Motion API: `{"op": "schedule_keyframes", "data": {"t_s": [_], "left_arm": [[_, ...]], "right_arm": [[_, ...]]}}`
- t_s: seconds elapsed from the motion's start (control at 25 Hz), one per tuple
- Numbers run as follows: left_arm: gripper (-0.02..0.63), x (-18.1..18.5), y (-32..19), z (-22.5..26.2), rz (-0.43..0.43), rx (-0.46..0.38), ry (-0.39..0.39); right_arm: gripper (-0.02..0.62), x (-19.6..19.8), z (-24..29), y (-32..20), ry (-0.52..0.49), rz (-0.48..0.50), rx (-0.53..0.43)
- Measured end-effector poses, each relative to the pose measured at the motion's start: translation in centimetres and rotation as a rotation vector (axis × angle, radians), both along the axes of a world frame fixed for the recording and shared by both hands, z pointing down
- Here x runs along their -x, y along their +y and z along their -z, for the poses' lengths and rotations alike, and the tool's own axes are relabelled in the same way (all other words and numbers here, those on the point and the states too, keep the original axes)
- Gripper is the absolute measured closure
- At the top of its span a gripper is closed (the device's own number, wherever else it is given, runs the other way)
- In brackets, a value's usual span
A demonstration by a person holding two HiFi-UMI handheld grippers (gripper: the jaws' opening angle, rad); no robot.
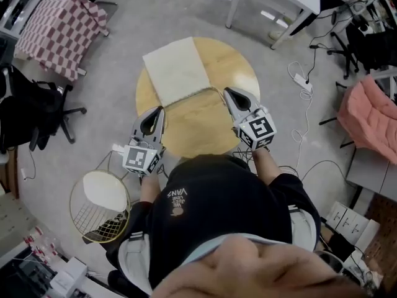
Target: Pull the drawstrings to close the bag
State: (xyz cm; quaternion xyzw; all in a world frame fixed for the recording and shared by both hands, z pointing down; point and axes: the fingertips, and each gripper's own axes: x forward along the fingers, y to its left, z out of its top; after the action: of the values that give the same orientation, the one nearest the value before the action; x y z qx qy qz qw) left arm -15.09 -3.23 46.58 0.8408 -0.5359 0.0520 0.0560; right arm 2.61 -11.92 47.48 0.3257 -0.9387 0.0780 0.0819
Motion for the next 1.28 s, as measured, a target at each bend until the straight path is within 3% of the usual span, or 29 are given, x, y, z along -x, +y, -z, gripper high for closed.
{"op": "schedule_keyframes", "data": {"t_s": [0.44,0.8,1.28], "left_arm": [[0.606,1.6,-3.0,-3.5,-0.014,0.054,-0.004],[0.606,1.0,-4.8,-5.4,0.004,0.039,-0.014],[0.604,2.9,-5.2,-10.3,0.081,0.138,-0.038]], "right_arm": [[0.597,0.9,-3.7,-2.0,0.035,-0.045,0.04],[0.597,1.2,-6.5,-4.4,0.062,-0.007,0.065],[0.597,1.5,-10.8,-6.4,0.109,0.1,0.064]]}}
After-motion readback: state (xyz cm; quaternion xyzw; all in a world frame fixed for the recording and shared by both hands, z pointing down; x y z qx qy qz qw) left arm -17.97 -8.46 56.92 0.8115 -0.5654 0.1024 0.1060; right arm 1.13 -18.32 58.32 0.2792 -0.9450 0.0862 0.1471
